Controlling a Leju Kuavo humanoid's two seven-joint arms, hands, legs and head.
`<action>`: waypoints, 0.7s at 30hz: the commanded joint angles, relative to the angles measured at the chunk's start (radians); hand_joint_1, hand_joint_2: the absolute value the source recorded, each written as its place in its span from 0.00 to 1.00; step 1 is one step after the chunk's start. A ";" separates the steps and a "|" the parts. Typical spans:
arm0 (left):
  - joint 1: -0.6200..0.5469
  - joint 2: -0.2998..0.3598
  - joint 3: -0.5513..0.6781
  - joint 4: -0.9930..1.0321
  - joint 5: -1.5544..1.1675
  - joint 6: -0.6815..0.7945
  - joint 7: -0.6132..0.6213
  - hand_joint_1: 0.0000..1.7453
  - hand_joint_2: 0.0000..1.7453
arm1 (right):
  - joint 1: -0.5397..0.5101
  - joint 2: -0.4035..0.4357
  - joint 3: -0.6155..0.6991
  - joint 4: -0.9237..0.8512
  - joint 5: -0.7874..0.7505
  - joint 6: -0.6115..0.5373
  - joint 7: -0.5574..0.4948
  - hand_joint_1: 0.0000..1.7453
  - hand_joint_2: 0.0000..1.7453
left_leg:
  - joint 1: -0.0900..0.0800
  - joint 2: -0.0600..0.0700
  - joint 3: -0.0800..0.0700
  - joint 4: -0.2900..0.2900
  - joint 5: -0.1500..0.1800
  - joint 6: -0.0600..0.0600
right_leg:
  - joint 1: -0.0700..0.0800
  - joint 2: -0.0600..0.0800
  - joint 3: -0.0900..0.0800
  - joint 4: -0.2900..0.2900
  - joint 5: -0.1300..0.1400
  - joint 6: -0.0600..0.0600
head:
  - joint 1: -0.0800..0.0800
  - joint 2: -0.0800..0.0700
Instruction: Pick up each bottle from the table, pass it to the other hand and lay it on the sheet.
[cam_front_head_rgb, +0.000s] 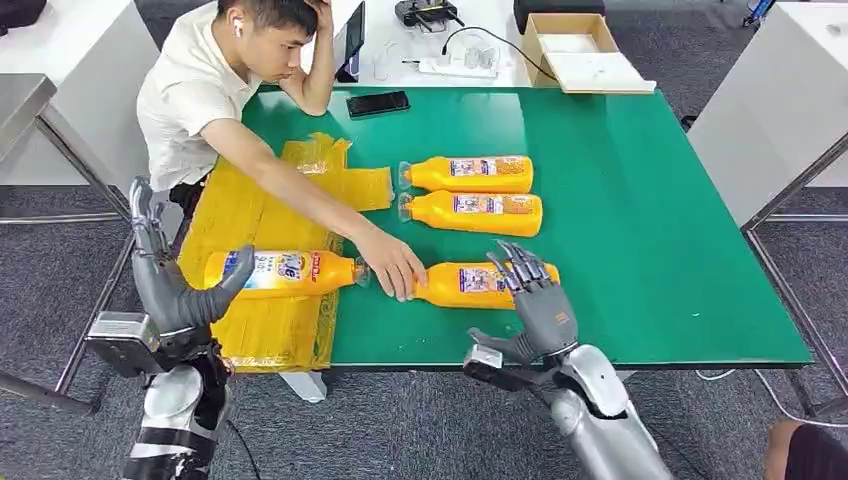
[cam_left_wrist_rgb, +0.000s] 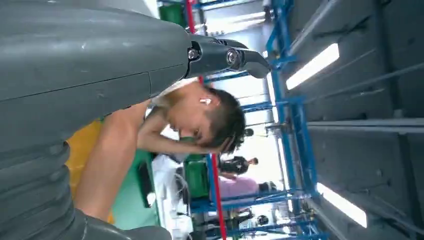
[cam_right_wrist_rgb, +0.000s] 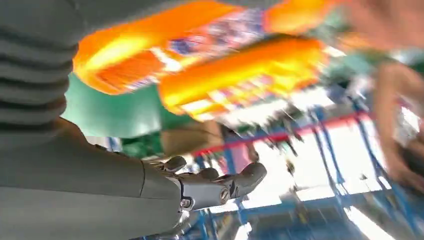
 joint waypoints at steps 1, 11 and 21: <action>-0.006 0.007 -0.062 -0.019 -0.016 0.028 0.003 0.00 1.00 | -0.226 -0.044 0.027 0.261 0.058 0.081 0.059 0.00 1.00 | 0.001 0.005 0.002 0.001 -0.001 -0.002 | 0.001 0.003 0.002 0.000 0.000 -0.002 | 0.000 0.000; -0.022 0.011 -0.063 0.006 0.004 0.018 -0.001 0.00 1.00 | -0.292 -0.023 0.078 0.318 0.011 0.171 0.072 0.00 1.00 | 0.001 0.005 0.003 0.000 -0.001 -0.001 | 0.001 0.003 0.001 0.001 0.000 -0.001 | 0.000 0.000; -0.041 0.032 -0.062 0.043 0.073 -0.063 0.031 0.00 1.00 | -0.408 -0.086 0.221 0.537 -0.118 0.481 0.090 0.00 1.00 | 0.001 0.004 0.004 0.000 -0.001 -0.002 | 0.002 0.002 0.003 0.000 0.000 -0.002 | 0.000 0.000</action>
